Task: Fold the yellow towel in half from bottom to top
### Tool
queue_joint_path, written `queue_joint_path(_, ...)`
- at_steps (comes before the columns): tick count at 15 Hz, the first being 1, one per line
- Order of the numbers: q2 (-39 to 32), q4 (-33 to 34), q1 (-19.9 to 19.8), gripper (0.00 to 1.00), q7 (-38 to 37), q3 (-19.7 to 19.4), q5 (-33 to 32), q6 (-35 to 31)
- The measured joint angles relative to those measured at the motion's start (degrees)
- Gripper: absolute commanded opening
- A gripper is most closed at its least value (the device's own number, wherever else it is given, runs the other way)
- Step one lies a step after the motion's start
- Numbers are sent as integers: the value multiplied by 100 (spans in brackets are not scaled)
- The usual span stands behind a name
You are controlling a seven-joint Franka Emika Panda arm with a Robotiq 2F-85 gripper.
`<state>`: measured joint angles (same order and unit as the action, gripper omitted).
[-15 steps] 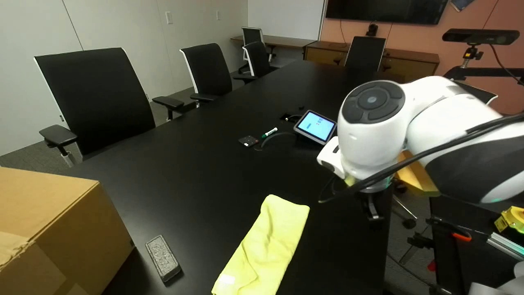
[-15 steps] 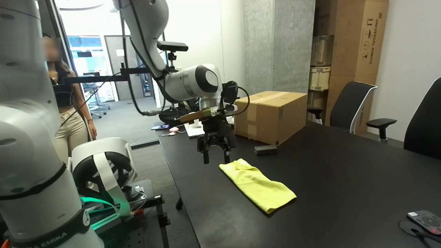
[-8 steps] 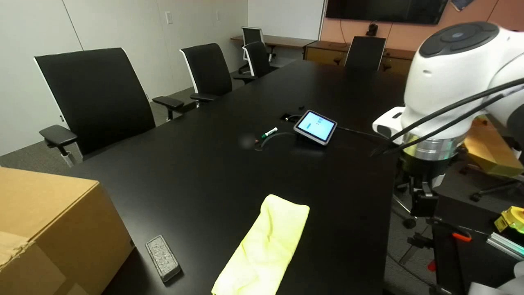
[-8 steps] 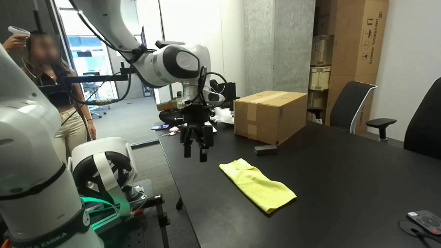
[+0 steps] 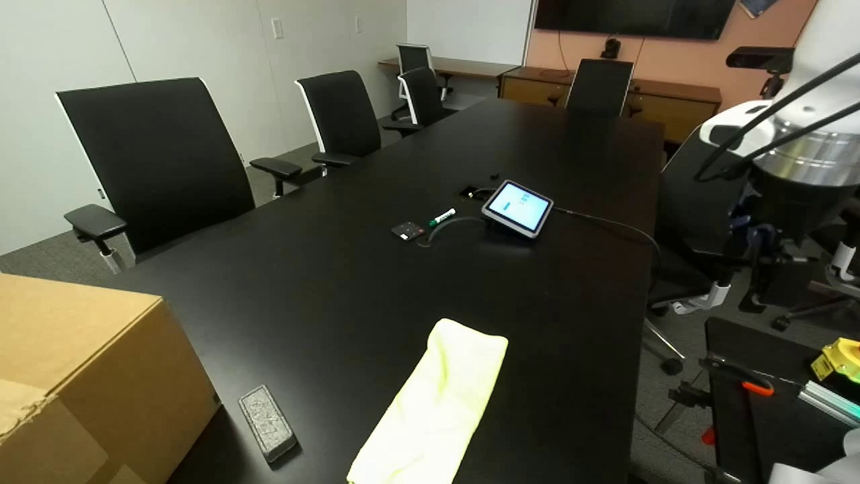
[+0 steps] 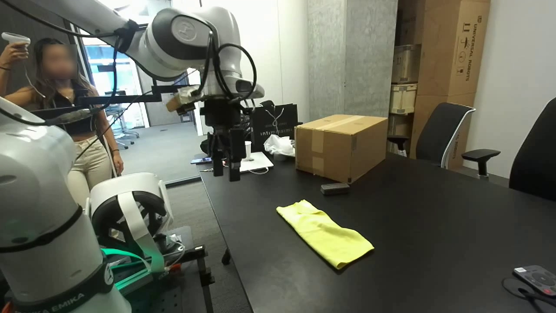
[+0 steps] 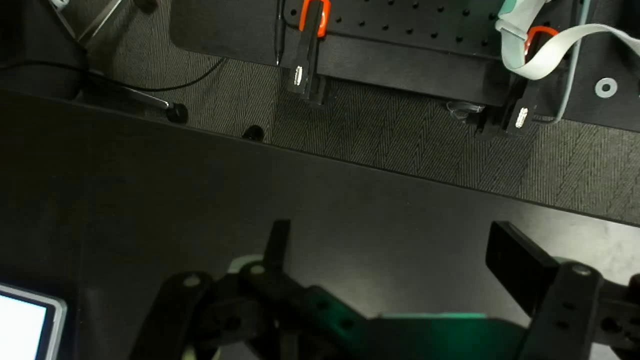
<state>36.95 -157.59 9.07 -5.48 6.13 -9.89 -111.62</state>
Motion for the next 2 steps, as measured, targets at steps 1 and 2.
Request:
queue_joint_path(1,199,-1,0,100,37,-19,12,101)
queue_joint_path(2,351,-10,0,100,64,-33,16,166)
